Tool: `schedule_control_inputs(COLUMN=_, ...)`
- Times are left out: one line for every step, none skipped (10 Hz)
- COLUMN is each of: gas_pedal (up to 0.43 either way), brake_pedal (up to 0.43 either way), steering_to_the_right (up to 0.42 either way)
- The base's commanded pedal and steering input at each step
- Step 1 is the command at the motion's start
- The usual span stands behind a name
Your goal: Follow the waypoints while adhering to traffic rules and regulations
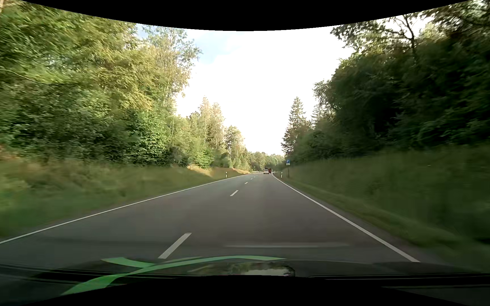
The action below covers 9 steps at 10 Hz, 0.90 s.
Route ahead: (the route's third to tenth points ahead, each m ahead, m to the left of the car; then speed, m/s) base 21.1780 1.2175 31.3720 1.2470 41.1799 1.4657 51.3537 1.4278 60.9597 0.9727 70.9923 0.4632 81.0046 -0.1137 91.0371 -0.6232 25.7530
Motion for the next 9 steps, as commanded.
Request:
schedule_control_inputs(gas_pedal=0.319, brake_pedal=0.000, steering_to_the_right=0.002)
schedule_control_inputs(gas_pedal=0.299, brake_pedal=0.000, steering_to_the_right=0.001)
schedule_control_inputs(gas_pedal=0.287, brake_pedal=0.000, steering_to_the_right=0.002)
schedule_control_inputs(gas_pedal=0.287, brake_pedal=0.000, steering_to_the_right=0.001)
schedule_control_inputs(gas_pedal=0.287, brake_pedal=0.000, steering_to_the_right=0.001)
schedule_control_inputs(gas_pedal=0.287, brake_pedal=0.000, steering_to_the_right=0.002)
schedule_control_inputs(gas_pedal=0.287, brake_pedal=0.000, steering_to_the_right=0.002)
schedule_control_inputs(gas_pedal=0.299, brake_pedal=0.000, steering_to_the_right=0.002)
schedule_control_inputs(gas_pedal=0.319, brake_pedal=0.000, steering_to_the_right=0.002)
